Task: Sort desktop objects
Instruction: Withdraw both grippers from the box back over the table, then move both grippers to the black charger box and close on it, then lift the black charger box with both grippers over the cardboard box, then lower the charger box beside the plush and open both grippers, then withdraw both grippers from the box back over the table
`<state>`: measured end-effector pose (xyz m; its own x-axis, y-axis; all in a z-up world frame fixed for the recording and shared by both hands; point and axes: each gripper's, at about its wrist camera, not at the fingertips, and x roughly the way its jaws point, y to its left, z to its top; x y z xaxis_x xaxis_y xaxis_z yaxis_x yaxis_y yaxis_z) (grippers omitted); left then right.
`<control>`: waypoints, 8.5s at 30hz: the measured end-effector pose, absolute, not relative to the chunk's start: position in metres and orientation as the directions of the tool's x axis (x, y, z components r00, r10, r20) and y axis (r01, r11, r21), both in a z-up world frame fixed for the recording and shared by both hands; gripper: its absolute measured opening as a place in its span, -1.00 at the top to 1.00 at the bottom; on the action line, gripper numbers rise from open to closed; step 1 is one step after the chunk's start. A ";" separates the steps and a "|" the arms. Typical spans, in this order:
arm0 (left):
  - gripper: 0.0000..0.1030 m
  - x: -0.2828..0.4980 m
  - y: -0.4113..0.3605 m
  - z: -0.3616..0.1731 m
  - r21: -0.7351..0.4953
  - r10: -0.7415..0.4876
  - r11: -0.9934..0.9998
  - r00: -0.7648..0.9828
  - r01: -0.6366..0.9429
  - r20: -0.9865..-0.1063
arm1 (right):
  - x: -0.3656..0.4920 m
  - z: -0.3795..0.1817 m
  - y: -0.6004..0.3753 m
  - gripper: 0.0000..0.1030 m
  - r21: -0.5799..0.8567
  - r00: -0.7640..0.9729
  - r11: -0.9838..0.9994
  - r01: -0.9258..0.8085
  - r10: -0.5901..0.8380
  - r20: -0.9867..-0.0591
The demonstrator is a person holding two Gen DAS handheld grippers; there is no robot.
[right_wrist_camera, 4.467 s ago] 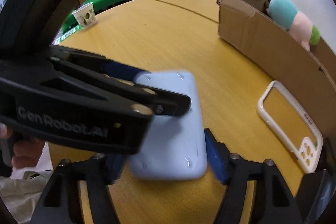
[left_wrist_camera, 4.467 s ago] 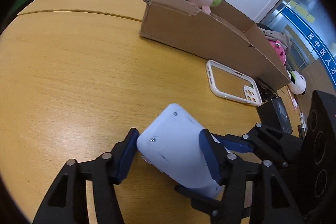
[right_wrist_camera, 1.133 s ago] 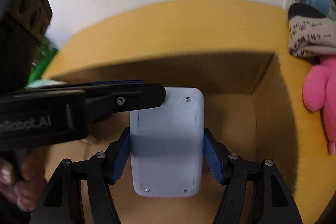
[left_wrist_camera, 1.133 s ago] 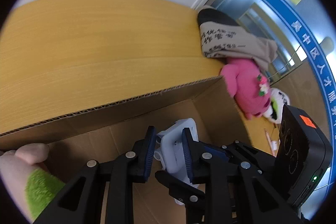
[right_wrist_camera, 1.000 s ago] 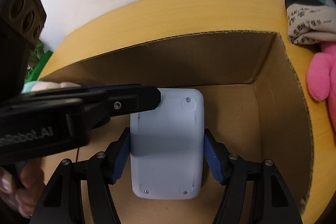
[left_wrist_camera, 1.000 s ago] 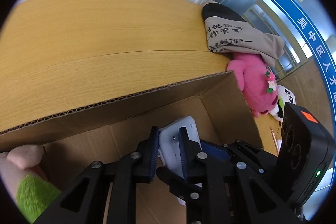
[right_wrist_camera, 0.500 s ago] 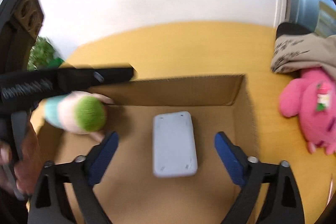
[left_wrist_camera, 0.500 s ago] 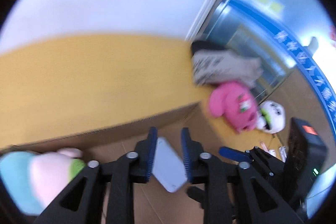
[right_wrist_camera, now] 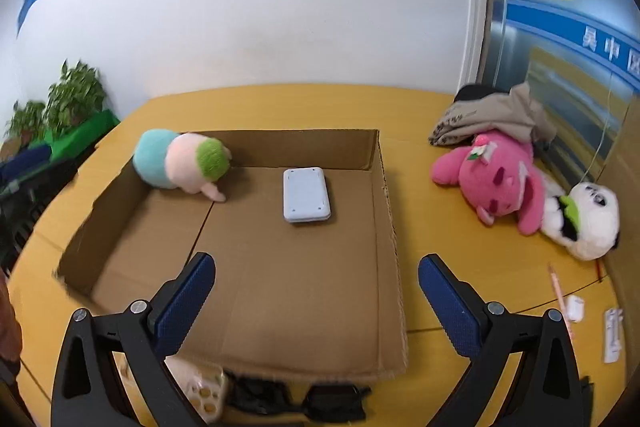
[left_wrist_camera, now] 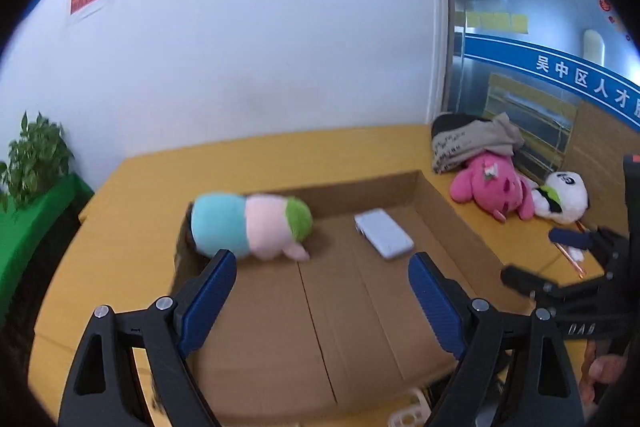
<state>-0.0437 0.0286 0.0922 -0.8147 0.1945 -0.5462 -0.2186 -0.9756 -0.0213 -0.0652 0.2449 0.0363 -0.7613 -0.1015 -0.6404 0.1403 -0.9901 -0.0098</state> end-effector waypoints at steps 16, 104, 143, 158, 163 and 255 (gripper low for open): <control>-0.41 0.010 0.022 0.087 -0.090 0.250 -0.966 -0.795 -0.241 -0.553 | -0.011 0.046 0.229 -0.64 -0.007 -0.762 -0.981 0.194 -0.146 -0.631; -0.28 0.005 0.102 -0.079 -0.382 0.591 -0.756 -0.302 -0.532 -0.748 | 0.085 -0.110 0.245 -1.00 0.178 -0.476 -0.870 0.460 -0.411 -0.778; -0.25 -0.062 -0.065 0.108 -0.238 0.524 -0.848 -0.685 -0.474 -0.507 | -0.012 0.068 0.094 -1.00 0.103 -0.604 -0.750 0.653 -0.598 -0.527; -0.25 -0.164 -0.102 0.069 -0.278 0.498 -0.864 -0.637 -0.419 -0.589 | -0.121 0.042 0.060 -1.00 0.262 -0.509 -0.735 0.626 -0.639 -0.576; -0.25 -0.195 -0.114 0.032 -0.327 0.506 -0.860 -0.585 -0.391 -0.634 | -0.154 0.013 0.049 -1.00 0.326 -0.467 -0.738 0.591 -0.642 -0.607; -0.65 0.023 -0.007 0.080 -0.134 0.243 -0.970 -0.837 -0.203 -0.491 | -0.007 0.042 0.176 -0.99 0.087 -0.721 -0.948 0.305 -0.290 -0.629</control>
